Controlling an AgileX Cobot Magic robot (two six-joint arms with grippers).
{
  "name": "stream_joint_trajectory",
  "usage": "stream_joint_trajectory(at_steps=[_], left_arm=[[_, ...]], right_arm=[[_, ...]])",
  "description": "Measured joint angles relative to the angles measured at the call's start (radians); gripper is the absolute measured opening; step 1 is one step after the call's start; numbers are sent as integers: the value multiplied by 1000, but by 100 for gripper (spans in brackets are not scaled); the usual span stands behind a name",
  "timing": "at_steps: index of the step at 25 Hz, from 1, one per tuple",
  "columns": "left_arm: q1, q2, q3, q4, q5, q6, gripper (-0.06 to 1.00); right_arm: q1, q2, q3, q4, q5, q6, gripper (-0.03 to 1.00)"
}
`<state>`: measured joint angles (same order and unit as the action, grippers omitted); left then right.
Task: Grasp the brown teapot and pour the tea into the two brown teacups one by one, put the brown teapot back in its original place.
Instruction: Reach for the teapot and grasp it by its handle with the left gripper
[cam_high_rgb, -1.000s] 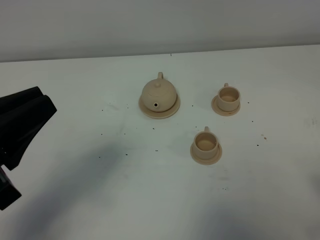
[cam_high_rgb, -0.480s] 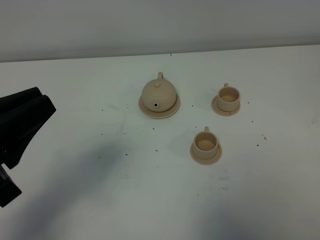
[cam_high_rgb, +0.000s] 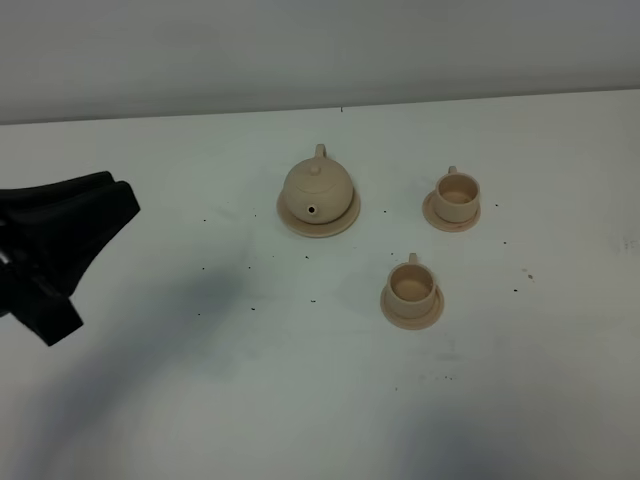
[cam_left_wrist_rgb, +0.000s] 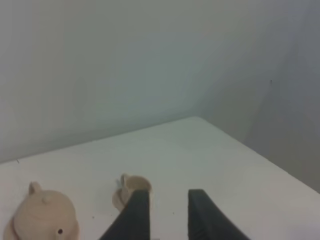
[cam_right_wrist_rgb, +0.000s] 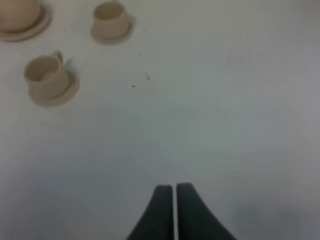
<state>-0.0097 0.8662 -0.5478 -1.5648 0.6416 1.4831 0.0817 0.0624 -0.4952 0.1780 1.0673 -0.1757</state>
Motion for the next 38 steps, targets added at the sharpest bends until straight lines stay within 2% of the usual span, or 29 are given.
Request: stream_joint_trajectory(at_steps=[6,12,15,21,24,29,38], left_arm=[[0,162,-160,17,72,0,21],[0,296,-384,55,72,-28,21],[0,400,-534,179,68,-171,21],[0,659,-908,569,88,-503,21],[0,798,-1121,696,142,-609,21],[-36,1003,-1413,858,244,-702,21],[-275,1371,-1767,1240,296,-831,21]], right_arm=[[0,0,3,-1,13,0,2],[0,0,3,-1,14,0,3],[0,0,3,-1,15,0,3],[0,0,3,-1,16,0,5],[0,0,3,-1,17,0,5],[0,0,3,-1,17,0,6],[0,0,3,-1,17,0,6]])
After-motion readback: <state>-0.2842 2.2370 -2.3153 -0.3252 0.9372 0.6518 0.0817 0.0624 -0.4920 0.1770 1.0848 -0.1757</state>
